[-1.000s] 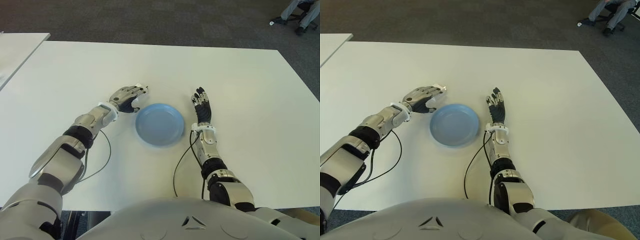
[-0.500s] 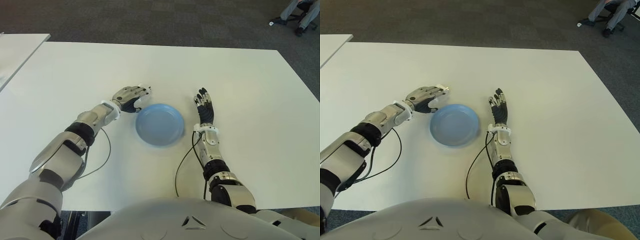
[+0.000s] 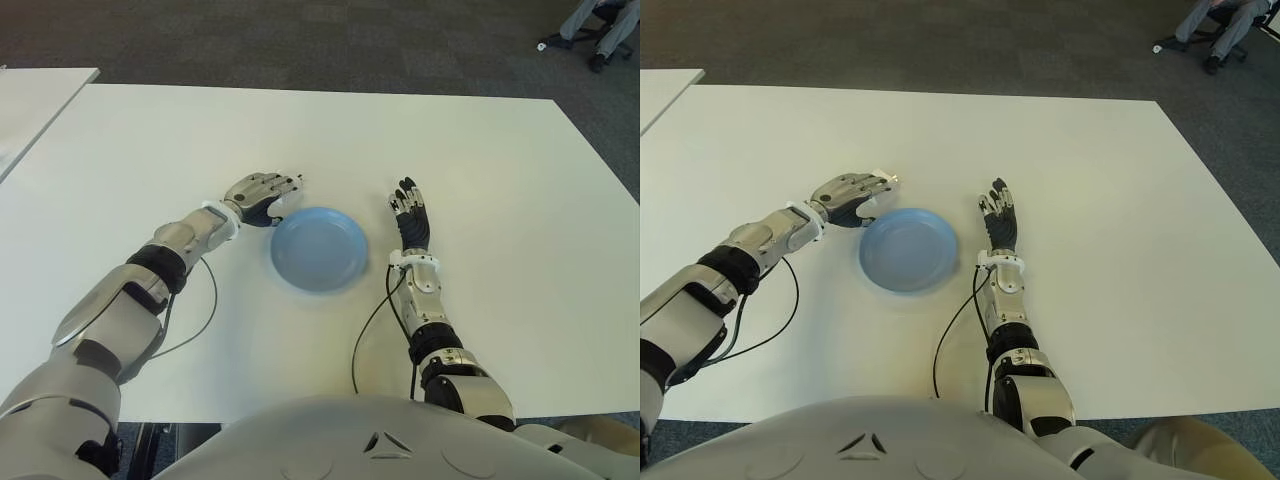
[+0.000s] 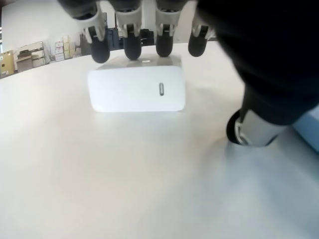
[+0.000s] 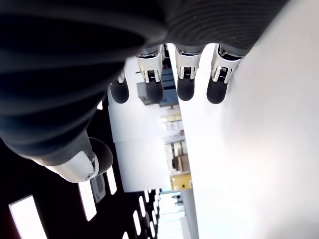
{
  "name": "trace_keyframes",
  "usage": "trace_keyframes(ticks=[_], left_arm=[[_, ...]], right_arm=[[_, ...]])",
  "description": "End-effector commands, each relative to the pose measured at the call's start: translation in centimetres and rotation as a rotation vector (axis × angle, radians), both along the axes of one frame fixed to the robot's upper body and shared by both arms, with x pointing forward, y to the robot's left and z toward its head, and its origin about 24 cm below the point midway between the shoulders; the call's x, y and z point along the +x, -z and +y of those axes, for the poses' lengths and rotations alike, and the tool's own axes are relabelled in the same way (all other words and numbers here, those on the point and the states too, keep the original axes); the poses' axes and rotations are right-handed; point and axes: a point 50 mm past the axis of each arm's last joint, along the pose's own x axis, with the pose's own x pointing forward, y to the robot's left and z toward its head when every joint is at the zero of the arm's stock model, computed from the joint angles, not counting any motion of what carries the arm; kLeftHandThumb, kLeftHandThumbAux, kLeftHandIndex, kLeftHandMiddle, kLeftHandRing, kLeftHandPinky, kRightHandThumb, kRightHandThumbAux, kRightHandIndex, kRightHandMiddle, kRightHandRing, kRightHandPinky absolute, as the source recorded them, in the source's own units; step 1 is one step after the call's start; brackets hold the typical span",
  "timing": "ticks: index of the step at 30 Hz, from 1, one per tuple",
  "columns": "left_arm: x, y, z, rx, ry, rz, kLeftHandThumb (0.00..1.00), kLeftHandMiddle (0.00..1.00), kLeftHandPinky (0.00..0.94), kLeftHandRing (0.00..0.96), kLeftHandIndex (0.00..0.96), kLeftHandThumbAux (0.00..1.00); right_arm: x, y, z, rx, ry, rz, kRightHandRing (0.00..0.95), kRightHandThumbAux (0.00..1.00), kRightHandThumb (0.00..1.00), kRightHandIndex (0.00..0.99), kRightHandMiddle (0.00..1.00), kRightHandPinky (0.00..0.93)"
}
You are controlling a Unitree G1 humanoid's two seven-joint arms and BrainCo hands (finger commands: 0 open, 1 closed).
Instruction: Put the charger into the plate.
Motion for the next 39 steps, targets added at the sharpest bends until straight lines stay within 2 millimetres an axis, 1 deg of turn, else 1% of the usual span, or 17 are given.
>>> trace_keyframes(ticks=[1, 6, 7, 10, 13, 15, 18, 22, 24, 26, 28, 34, 39], left_arm=[[-3.5, 3.6, 2.0, 0.128, 0.035, 0.156, 0.0, 0.112, 0.12, 0.107, 0.019, 0.564], [-4.1, 2.4, 3.9, 0.141, 0.048, 0.149, 0.0, 0.112, 0.112, 0.105, 0.013, 0.549], [-4.2, 2.0, 4.2, 0.14, 0.051, 0.146, 0.0, 0.111, 0.111, 0.105, 0.012, 0.546], [-4.3, -0.5, 5.3, 0.123, 0.058, 0.126, 0.0, 0.106, 0.111, 0.103, 0.007, 0.537], [-4.6, -2.1, 6.0, 0.112, 0.049, 0.114, 0.0, 0.103, 0.11, 0.101, 0.006, 0.532], [-4.8, -3.1, 6.4, 0.105, 0.038, 0.107, 0.0, 0.102, 0.111, 0.101, 0.007, 0.531], [-5.1, -3.9, 6.7, 0.094, 0.021, 0.102, 0.0, 0.102, 0.11, 0.101, 0.009, 0.533], [-5.7, -5.4, 7.6, 0.054, -0.021, 0.075, 0.0, 0.105, 0.118, 0.106, 0.015, 0.539], [-5.9, -5.6, 7.9, 0.045, -0.038, 0.068, 0.0, 0.106, 0.118, 0.107, 0.017, 0.544], [-6.8, -5.8, 9.1, 0.022, -0.083, 0.051, 0.0, 0.109, 0.117, 0.107, 0.019, 0.553], [-7.6, -6.0, 9.8, 0.006, -0.107, 0.037, 0.0, 0.112, 0.116, 0.106, 0.023, 0.56], [-8.8, -6.4, 10.1, -0.014, -0.135, 0.033, 0.0, 0.107, 0.09, 0.092, 0.027, 0.565], [-9.8, -6.5, 10.3, -0.025, -0.171, 0.045, 0.0, 0.089, 0.069, 0.075, 0.026, 0.549]], right_arm=[[-0.8, 0.8, 1.3, 0.054, 0.001, 0.044, 0.033, 0.589, 0.0, 0.011, 0.058, 0.038], [-0.8, 0.8, 1.2, 0.051, 0.005, 0.042, 0.034, 0.583, 0.0, 0.012, 0.062, 0.036], [-0.9, 0.8, 1.2, 0.05, 0.006, 0.042, 0.035, 0.581, 0.0, 0.012, 0.063, 0.037], [-0.9, 0.8, 1.2, 0.049, 0.006, 0.041, 0.035, 0.582, 0.0, 0.012, 0.063, 0.035], [-0.9, 0.8, 1.2, 0.047, 0.004, 0.041, 0.034, 0.585, 0.0, 0.012, 0.061, 0.033], [-0.9, 0.8, 1.2, 0.046, 0.002, 0.041, 0.032, 0.588, 0.0, 0.01, 0.059, 0.031], [-0.9, 0.9, 1.2, 0.045, 0.002, 0.041, 0.031, 0.591, 0.0, 0.009, 0.057, 0.028], [-0.9, 0.9, 1.2, 0.048, 0.004, 0.045, 0.035, 0.585, 0.0, 0.011, 0.062, 0.034], [-0.8, 1.0, 1.2, 0.05, 0.005, 0.048, 0.04, 0.579, 0.0, 0.014, 0.067, 0.039], [-0.8, 1.0, 1.2, 0.053, 0.006, 0.051, 0.042, 0.576, 0.0, 0.014, 0.07, 0.04], [-0.8, 1.1, 1.2, 0.057, 0.008, 0.053, 0.044, 0.572, 0.0, 0.015, 0.072, 0.039], [-0.8, 1.1, 1.2, 0.064, 0.008, 0.054, 0.049, 0.568, 0.0, 0.017, 0.077, 0.043], [-0.7, 1.0, 1.2, 0.061, 0.004, 0.052, 0.05, 0.571, 0.0, 0.016, 0.078, 0.046]])
